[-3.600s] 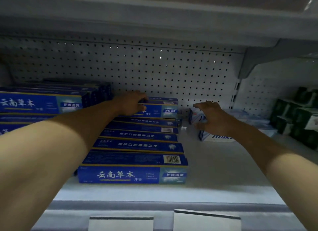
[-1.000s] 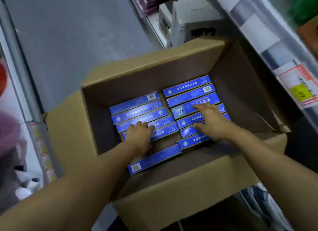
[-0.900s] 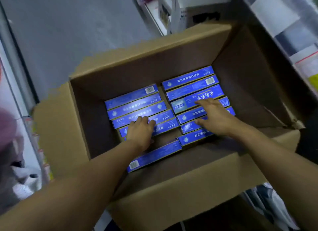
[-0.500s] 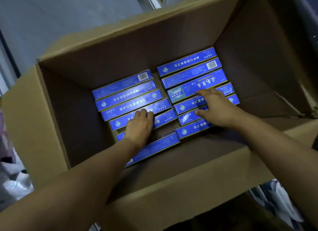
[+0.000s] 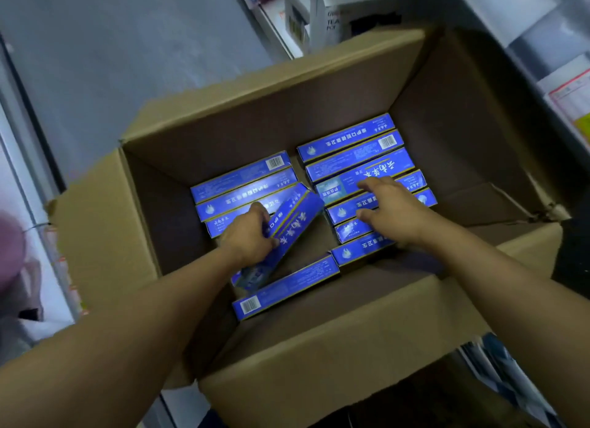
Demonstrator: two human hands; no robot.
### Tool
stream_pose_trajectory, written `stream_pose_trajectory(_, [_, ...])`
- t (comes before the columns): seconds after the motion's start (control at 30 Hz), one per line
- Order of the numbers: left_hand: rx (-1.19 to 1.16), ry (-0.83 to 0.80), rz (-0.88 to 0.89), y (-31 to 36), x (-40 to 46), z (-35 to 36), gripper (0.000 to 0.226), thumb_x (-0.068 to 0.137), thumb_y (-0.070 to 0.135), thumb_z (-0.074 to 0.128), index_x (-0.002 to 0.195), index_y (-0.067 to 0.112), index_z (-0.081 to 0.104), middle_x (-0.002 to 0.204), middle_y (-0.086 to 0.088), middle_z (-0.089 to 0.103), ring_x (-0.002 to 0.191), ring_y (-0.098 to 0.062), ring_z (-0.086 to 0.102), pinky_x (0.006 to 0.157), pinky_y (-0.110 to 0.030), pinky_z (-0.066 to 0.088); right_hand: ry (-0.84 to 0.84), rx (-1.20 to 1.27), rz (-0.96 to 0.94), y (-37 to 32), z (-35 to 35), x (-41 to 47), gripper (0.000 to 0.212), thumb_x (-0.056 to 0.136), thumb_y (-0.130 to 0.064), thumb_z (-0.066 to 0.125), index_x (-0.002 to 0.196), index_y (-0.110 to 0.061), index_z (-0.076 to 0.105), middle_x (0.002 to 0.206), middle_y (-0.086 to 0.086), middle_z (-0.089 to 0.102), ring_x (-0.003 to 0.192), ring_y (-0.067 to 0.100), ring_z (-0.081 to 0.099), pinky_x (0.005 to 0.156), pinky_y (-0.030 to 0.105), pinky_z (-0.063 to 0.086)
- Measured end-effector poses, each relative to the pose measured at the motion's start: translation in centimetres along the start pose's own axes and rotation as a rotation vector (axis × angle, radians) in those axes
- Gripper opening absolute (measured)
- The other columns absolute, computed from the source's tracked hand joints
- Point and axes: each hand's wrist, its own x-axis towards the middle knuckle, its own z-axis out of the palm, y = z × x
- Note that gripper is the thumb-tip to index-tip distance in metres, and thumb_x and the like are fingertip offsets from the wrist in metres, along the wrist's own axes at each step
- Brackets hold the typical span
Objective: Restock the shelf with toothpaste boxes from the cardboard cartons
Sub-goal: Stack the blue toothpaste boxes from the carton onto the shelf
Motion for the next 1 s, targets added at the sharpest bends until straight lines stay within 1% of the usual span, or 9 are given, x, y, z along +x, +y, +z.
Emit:
stream_pose_trajectory(0.1, [-0.53,-0.033,-0.079,0.7,-0.2,-1.6,0.028,0.081,0.007,0.071,0.09,0.018,0.047,0.079,0.002,0.054,0.069,-0.014,0.053,0.069,-0.031,0.047,-0.019,0.101,0.009,-1.4,-0.2,-0.5,0.053,0.092,-0.023,0.057,0.141,-0.015,0.036,0.141,0.007,0.041,0.126,0.021,0.043,0.101,0.028,0.033])
stream_pose_trajectory(0.2, [-0.9,-0.133,-0.103,2.8,-0.6,-2.9,0.022,0.087,0.002,0.063,0.101,0.011,0.048,0.065,0.005,0.063,0.057,-0.006,0.059,0.055,-0.021,0.051,-0.073,0.328,0.039,-3.2,0.2,-0.8,0.051,0.094,-0.028,0.054,0.14,-0.016,0.037,0.134,0.003,0.047,0.109,0.016,0.05,0.089,0.024,0.039])
stream_pose_trajectory(0.37, [-1.012,-0.205,0.009,6.3,-1.1,-3.1,0.019,0.086,0.005,0.063,0.092,0.013,0.047,0.052,0.01,0.062,0.048,0.001,0.059,0.057,-0.02,0.052,-0.037,0.717,0.063,-4.9,1.5,-0.7,0.034,0.098,-0.03,0.046,0.123,-0.008,0.05,0.116,0.006,0.061,0.091,0.013,0.059,0.076,0.021,0.046])
stream_pose_trajectory(0.47, [-0.999,-0.231,0.048,7.4,-1.4,-2.6,0.016,0.086,0.011,0.065,0.094,0.015,0.051,0.072,0.005,0.066,0.061,-0.004,0.064,0.059,-0.019,0.052,0.145,0.686,0.071,-4.0,1.4,-0.5,0.023,0.098,-0.025,0.045,0.107,-0.009,0.058,0.1,0.009,0.064,0.082,0.019,0.061,0.069,0.023,0.048])
stream_pose_trajectory(0.53, [-0.867,-0.222,0.082,6.9,-1.1,-1.8,0.021,0.084,0.016,0.068,0.101,0.014,0.055,0.084,0.0,0.063,0.072,-0.01,0.063,0.062,-0.02,0.049,0.194,0.571,0.063,-2.7,1.0,-0.3,0.027,0.099,-0.026,0.043,0.107,-0.006,0.06,0.102,0.013,0.064,0.091,0.026,0.06,0.076,0.032,0.047])
stream_pose_trajectory(0.63, [-0.251,-0.178,0.214,4.6,-0.4,0.4,0.029,0.078,0.024,0.076,0.1,0.016,0.06,0.089,0.001,0.061,0.083,-0.015,0.058,0.075,-0.026,0.046,0.201,0.418,0.019,-0.5,0.0,-0.4,0.022,0.1,-0.026,0.041,0.101,-0.014,0.059,0.094,0.007,0.057,0.084,0.02,0.052,0.063,0.026,0.03])
stream_pose_trajectory(0.73, [0.173,-0.301,0.218,2.5,-0.4,3.1,0.039,0.078,0.028,0.075,0.108,0.011,0.057,0.105,-0.004,0.062,0.101,-0.022,0.057,0.081,-0.026,0.042,0.205,0.344,-0.007,1.4,-0.5,0.0,0.017,0.1,-0.024,0.041,0.086,-0.02,0.05,0.078,-0.001,0.052,0.08,0.016,0.046,0.059,0.022,0.024])
stream_pose_trajectory(0.83, [0.313,-0.387,0.177,0.7,-0.4,5.8,0.053,0.079,0.035,0.072,0.119,0.01,0.048,0.12,-0.01,0.057,0.11,-0.026,0.054,0.086,-0.029,0.041,0.212,0.302,-0.012,2.7,-0.7,0.7,0.027,0.1,-0.024,0.041,0.074,-0.018,0.046,0.067,-0.012,0.043,0.076,0.017,0.042,0.058,0.024,0.024])
stream_pose_trajectory(1.0, [0.396,-0.333,0.186,-1.4,-0.5,7.6,0.063,0.071,0.037,0.075,0.121,0.016,0.042,0.12,-0.01,0.053,0.106,-0.027,0.054,0.085,-0.031,0.044,0.181,0.266,-0.03,3.7,-0.4,1.7,0.017,0.099,-0.026,0.042,0.089,-0.02,0.054,0.073,-0.005,0.05,0.079,0.017,0.046,0.058,0.022,0.025])
